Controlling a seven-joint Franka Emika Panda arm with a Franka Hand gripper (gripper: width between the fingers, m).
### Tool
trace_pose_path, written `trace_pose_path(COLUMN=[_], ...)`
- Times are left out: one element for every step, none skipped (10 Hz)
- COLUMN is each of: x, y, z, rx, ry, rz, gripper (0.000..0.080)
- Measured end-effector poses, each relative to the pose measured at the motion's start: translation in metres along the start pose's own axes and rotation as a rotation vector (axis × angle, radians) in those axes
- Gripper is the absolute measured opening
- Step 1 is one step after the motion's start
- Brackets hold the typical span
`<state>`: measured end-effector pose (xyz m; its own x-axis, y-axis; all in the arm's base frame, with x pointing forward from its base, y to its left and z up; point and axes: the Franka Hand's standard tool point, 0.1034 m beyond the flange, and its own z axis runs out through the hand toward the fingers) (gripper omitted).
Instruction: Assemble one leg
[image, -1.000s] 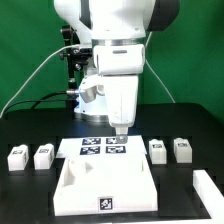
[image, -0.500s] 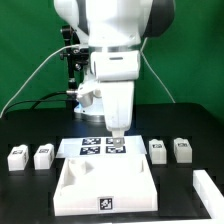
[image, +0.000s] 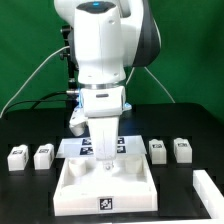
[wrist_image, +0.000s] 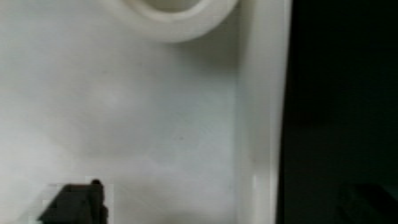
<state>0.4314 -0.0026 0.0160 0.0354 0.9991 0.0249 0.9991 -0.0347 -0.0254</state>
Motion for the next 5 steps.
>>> trace_pose_path(x=[0.0002, 0.0001, 0.0001, 0.0000, 0.0000], y=[0.0002, 0.0002, 0.0001, 0.0000, -0.0001], z=[0.0023, 0.0022, 0.0024, 0.0025, 0.0026], rx=[-0.006, -0.005, -0.005, -0.004, -0.004], ry=[0.002, 0.002, 0.002, 0.002, 0.002], rz=[0.001, 0.004, 0.004, 0.005, 0.005], gripper=[0.0650, 0.0650, 0.0539, 0.0403, 0.0403])
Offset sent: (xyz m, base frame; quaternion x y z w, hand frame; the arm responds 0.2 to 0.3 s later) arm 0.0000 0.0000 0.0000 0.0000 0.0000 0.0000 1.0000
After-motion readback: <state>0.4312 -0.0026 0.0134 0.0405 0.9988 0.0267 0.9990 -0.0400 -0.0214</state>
